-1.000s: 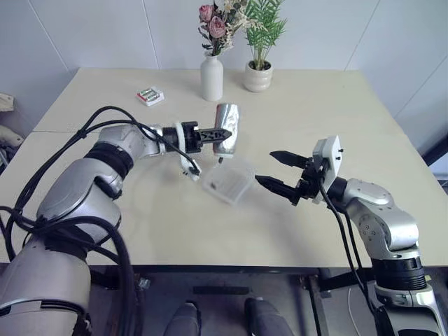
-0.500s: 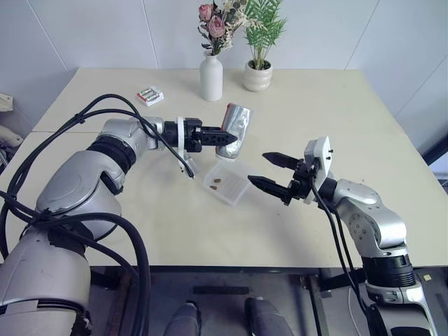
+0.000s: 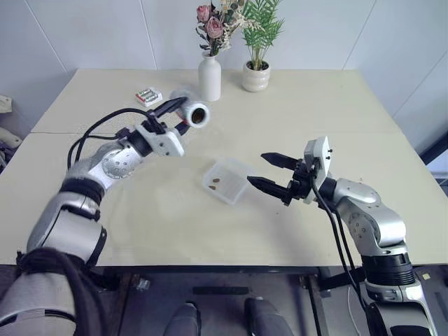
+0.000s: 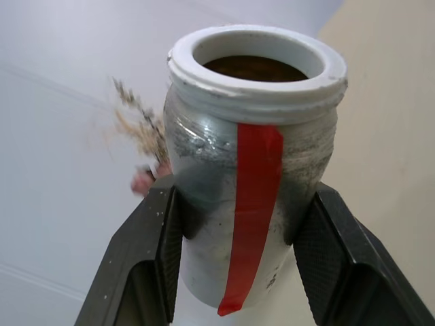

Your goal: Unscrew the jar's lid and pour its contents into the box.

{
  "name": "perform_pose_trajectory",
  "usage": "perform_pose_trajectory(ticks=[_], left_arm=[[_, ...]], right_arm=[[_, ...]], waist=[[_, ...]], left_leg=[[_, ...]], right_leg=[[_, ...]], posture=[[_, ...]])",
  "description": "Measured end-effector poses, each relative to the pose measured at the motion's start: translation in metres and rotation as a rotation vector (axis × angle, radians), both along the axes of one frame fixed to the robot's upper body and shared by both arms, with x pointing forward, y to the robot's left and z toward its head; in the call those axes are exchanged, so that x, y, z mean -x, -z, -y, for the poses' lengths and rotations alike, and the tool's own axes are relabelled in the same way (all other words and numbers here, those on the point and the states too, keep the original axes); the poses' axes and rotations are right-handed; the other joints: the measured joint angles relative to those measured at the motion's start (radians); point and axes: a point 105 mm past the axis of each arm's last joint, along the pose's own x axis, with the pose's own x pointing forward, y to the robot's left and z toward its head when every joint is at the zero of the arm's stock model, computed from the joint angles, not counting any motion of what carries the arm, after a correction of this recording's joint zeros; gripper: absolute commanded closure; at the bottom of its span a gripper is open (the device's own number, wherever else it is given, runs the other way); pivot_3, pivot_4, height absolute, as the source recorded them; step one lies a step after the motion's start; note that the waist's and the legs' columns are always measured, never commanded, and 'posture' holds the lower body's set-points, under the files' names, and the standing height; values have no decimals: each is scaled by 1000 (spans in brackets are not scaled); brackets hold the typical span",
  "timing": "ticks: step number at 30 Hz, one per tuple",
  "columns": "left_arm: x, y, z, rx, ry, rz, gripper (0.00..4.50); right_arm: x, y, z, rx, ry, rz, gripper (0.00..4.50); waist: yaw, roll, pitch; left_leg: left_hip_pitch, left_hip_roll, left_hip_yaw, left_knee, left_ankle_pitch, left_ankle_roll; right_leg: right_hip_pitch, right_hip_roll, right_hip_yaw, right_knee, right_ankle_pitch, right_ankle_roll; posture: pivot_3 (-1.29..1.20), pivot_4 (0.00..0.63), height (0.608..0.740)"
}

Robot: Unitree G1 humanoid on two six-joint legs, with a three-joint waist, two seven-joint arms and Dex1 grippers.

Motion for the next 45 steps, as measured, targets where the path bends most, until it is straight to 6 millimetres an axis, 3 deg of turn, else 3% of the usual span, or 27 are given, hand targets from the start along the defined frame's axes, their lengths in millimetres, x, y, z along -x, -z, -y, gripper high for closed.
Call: perform_pose_trajectory(ticks=[4,10,14,22,26,34,42,45], left_arm=[[3,-9,-46,502,-8,-303,2576],[15,46,-86,880,-109,-611,2576],[23,67,-102,952,-188,-680,2576],[30,94,-137,885,-369,-541,2576],[25,109,-143,965,-382,-541,2576],[19,109,-148,1086,-355,-549,2576],[19,112,-156,1124,-387,-590,37],[19,109,-157,1106,-382,-591,12]], right_arm=[[5,-13,-3,30,-69,34,24],[12,-20,-16,71,-151,55,24],[18,-28,-22,71,-180,88,24],[28,-26,-36,85,-259,97,24],[30,-25,-37,90,-276,100,24],[30,-24,-38,98,-280,90,24],[30,-23,-38,99,-279,86,0],[30,-23,-38,99,-279,86,0]], waist=[[-13,0,0],[-26,0,0],[-24,0,0],[-21,-1,-1],[-17,-1,-1],[-15,-1,-1],[-17,-1,-1],[-17,-1,-1]], left_leg=[[1,2,-2,1,0,0],[2,2,-5,10,0,0],[5,3,-5,11,2,-1],[6,4,-4,11,3,-1],[5,4,-5,10,3,-2],[4,4,-5,9,2,-2],[4,4,-5,9,2,-2],[4,4,-5,9,2,-2]], right_leg=[[1,1,0,2,0,0],[1,3,-1,10,0,-3],[5,4,-3,9,3,-5],[6,4,-4,6,4,-6],[6,4,-4,5,5,-6],[5,4,-4,5,5,-6],[5,4,-4,5,5,-6],[5,4,-4,4,5,-6]], posture=[[0,150,740],[0,150,740],[0,150,740],[0,150,740],[0,150,740],[0,150,740],[0,150,740],[0,150,740]])
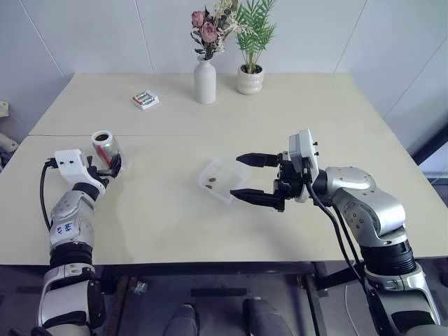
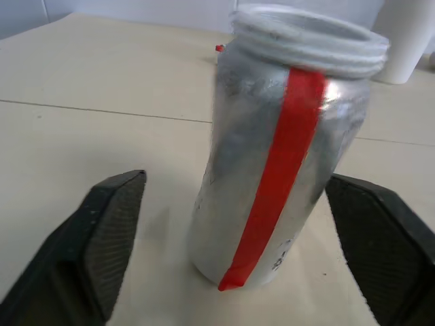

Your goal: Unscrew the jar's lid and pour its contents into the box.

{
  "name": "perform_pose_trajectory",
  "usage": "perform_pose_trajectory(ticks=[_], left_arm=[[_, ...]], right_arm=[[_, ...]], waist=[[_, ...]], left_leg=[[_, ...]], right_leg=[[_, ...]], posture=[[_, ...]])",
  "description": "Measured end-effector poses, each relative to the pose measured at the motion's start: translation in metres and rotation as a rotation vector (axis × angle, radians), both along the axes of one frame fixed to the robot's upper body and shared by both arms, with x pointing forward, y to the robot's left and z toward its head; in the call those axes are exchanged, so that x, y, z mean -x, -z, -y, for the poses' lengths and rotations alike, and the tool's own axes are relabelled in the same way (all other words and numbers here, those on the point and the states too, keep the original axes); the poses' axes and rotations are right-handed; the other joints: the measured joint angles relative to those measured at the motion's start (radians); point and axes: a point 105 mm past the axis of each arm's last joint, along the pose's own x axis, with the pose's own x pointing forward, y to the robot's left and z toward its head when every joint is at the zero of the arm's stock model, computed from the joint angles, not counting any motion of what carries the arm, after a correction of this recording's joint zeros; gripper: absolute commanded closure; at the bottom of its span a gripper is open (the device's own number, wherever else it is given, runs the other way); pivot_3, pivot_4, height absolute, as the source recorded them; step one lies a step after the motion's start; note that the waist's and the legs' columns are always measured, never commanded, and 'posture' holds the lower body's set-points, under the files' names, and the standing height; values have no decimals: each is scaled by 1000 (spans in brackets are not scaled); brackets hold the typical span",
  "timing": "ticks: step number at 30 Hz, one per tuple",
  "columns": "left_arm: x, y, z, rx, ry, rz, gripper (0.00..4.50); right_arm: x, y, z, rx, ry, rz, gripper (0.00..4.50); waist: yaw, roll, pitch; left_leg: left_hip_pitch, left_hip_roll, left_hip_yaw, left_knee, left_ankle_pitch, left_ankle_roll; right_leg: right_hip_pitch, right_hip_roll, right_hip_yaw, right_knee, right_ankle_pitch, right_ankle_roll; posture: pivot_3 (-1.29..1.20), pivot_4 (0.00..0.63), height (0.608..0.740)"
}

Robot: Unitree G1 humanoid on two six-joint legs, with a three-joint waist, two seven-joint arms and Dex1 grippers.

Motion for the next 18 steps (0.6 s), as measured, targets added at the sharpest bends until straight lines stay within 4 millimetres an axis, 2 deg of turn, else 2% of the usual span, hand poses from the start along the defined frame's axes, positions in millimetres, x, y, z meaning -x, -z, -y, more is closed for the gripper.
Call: perform_pose_trajectory(ticks=[6,10,13,16,18], left_arm=[[13,-6,-3,-60,7,20,12],[41,3,-13,-125,-8,-20,12],[67,3,-20,-260,20,-68,12],[90,-8,-9,-398,111,-57,12],[108,-20,12,-473,293,-35,12]], right_arm=[[0,0,0,-1,-2,-3,0],[0,2,2,6,-4,-5,0],[1,3,7,12,2,-10,0],[2,3,15,21,7,-1,0],[6,2,23,39,2,19,0]], waist=[[-5,0,0],[-11,0,0],[-8,0,0],[-2,0,0],[4,-1,0]], left_leg=[[0,1,0,-3,0,0],[0,2,1,-8,0,-1],[0,3,0,-12,-1,-1],[0,3,1,-14,-1,-1],[-2,3,1,-15,-1,-1]], right_leg=[[0,0,0,-3,0,0],[-2,0,1,-5,0,-1],[-3,0,0,-7,-1,-2],[-3,-2,0,-10,-1,-3],[-2,-2,-1,-14,-2,-4]], posture=[[0,150,740],[0,150,740],[0,150,740],[0,150,740],[0,150,740]])
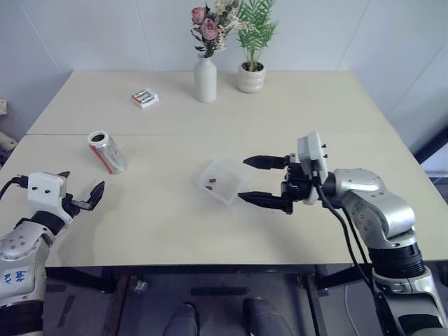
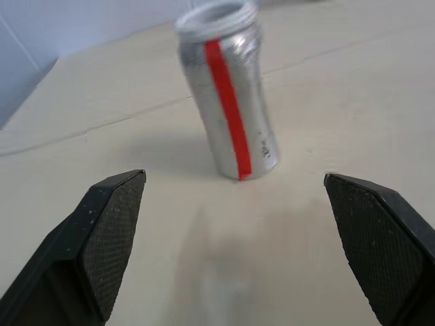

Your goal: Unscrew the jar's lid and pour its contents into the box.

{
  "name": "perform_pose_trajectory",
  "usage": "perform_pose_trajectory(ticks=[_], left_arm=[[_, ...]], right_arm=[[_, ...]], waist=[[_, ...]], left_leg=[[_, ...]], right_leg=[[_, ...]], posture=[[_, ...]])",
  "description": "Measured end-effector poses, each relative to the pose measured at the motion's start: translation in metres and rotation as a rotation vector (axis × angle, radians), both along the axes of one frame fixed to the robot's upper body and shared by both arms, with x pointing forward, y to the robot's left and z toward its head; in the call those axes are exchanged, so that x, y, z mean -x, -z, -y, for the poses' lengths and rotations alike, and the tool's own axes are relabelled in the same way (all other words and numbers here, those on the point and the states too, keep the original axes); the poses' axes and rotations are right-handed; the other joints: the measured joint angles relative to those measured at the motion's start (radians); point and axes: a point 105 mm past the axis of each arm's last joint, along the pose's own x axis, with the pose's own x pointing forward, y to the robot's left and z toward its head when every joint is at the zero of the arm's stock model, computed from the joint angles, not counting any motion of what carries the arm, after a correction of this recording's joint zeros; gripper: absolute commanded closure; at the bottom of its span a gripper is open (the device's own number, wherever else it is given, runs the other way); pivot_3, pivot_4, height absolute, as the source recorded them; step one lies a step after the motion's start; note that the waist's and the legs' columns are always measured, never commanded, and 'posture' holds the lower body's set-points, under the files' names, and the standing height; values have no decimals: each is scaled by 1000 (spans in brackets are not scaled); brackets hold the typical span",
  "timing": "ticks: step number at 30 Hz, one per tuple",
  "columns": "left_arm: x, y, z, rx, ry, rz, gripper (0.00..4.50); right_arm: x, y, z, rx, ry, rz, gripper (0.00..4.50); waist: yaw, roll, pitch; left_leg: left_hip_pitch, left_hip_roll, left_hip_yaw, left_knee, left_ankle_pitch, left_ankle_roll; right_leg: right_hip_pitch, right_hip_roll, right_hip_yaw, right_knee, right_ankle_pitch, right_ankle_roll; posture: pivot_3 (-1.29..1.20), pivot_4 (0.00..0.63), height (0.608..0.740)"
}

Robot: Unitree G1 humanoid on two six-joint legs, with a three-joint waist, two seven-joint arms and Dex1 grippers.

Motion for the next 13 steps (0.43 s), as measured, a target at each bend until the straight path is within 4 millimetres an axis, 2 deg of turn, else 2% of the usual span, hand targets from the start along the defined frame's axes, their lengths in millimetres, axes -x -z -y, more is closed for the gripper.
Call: perform_pose_trajectory(ticks=[2,3,4,6,9,10,13], left_arm=[[17,-14,28,-69,228,-25,12],[21,-18,36,-95,289,-30,12],[26,-22,46,-132,363,-48,12],[31,-21,58,-175,453,-81,12],[36,-14,66,-208,540,-130,12],[38,-14,61,-231,561,-150,12],[39,-19,52,-238,536,-145,12]], right_arm=[[2,-1,15,32,20,23,0],[3,-3,19,40,22,32,0],[5,-3,23,52,14,45,0],[5,-2,31,75,14,55,0],[7,0,41,95,24,64,0],[10,9,49,127,45,51,0],[12,16,54,139,62,28,0]], waist=[[12,1,0],[15,2,0],[15,2,0],[14,2,0],[6,2,0],[9,2,0],[4,2,0]], left_leg=[[0,0,1,-1,0,0],[0,0,1,-1,0,0],[1,0,1,-2,0,0],[1,0,3,-2,0,1],[1,2,6,-2,-1,2],[1,2,5,-2,-2,2],[1,3,6,-2,-2,3]], right_leg=[[1,-1,0,-3,-3,-5],[2,-1,0,-5,-3,-6],[3,0,0,-9,-7,-16],[4,0,1,-10,-7,-16],[3,2,3,-9,-5,-12],[2,3,2,-9,-1,-5],[2,3,4,-9,-1,-4]], posture=[[0,150,740],[0,150,740],[0,150,740],[0,150,740],[0,150,740],[0,150,740],[0,150,740]])
